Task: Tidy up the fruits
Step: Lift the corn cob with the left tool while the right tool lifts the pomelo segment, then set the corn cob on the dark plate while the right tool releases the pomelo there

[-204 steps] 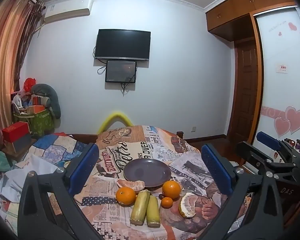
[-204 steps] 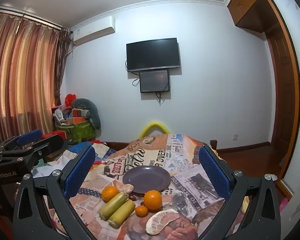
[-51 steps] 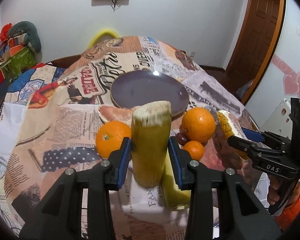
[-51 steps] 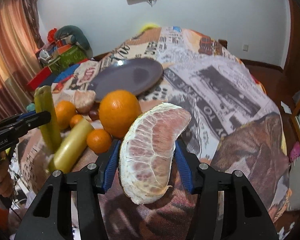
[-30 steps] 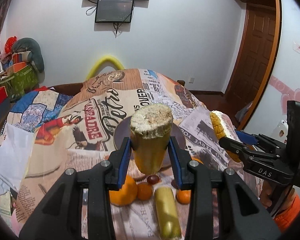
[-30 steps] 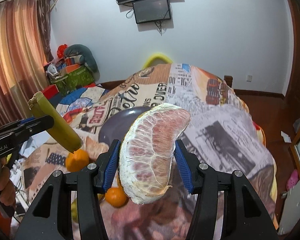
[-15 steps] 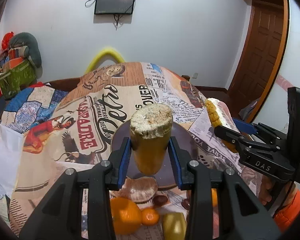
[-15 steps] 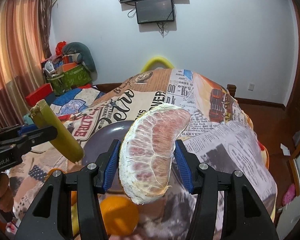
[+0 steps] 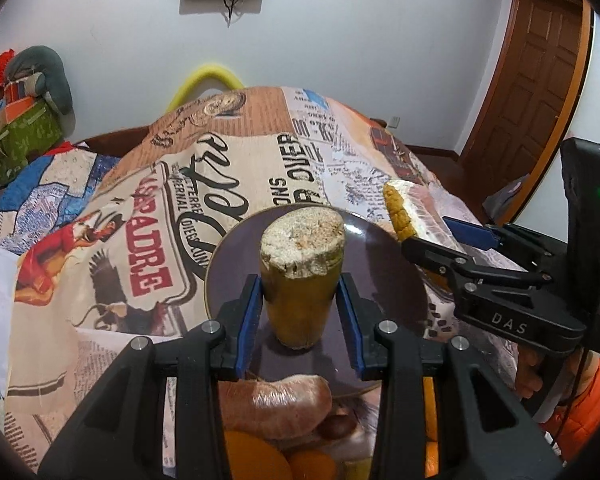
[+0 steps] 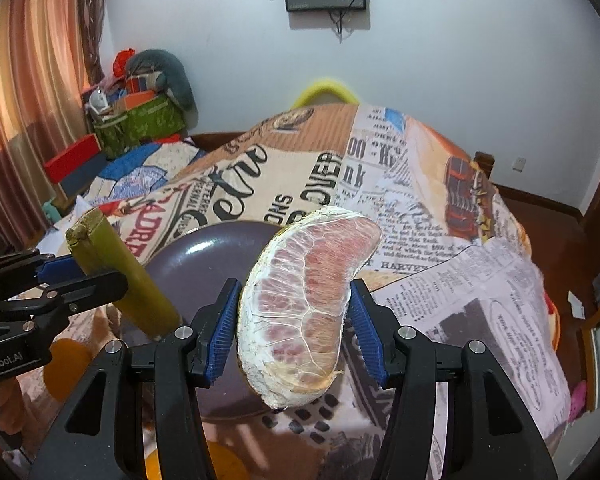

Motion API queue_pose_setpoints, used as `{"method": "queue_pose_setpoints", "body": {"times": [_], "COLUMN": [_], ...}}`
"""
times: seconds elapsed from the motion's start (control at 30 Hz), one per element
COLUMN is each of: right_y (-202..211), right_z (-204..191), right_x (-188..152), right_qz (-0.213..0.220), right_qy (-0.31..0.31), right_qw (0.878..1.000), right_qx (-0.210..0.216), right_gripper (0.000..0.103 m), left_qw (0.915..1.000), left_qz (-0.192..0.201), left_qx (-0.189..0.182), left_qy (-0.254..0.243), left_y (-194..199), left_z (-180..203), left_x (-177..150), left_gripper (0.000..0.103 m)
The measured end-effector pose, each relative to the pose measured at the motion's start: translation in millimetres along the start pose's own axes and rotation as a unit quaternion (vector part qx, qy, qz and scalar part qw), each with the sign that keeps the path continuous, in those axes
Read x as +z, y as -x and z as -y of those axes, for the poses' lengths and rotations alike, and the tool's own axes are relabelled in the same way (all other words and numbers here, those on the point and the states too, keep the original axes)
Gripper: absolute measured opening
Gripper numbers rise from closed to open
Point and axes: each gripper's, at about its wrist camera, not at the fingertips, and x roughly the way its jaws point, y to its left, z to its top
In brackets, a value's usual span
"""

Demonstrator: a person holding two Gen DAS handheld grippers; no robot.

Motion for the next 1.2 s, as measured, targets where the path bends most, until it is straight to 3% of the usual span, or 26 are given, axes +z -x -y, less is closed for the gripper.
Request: {"method": "queue_pose_setpoints", "body": {"times": [0.53, 0.63, 0.7, 0.8, 1.2], "right_y": [-47, -49, -47, -36, 27], "right_z": [-2, -3, -5, -9, -11], "right_x": [2, 0, 0, 1, 3], "right_qz": [-0.065, -0.07, -0.067, -0.055, -0.011], "right_qy": [0.03, 0.037, 0.047, 0.055, 0.01], "right_qw": [0.997, 0.997, 0.997, 0.997, 1.0], "right_qx": [0.019, 0.015, 0.007, 0.002, 0.016], "right_gripper": [0.051, 0.052, 0.056, 0.065, 0.066], "left_qw": [0.9999, 0.9998, 0.9999, 0.9999, 0.9995], "left_qz": [-0.012, -0.015, -0.015, -0.01, 0.013], "left_qx": [-0.001, 0.008, 0.006, 0.009, 0.028], "left_qy": [0.0, -0.002, 0.0, -0.002, 0.003], "left_y": [-24, -25, -23, -15, 43], "left_z": [-2, -2, -2, -2, -5], "left_x": [21, 21, 20, 16, 4], "left_gripper": [0.038, 0.043, 0.049, 0.049, 0.051]}}
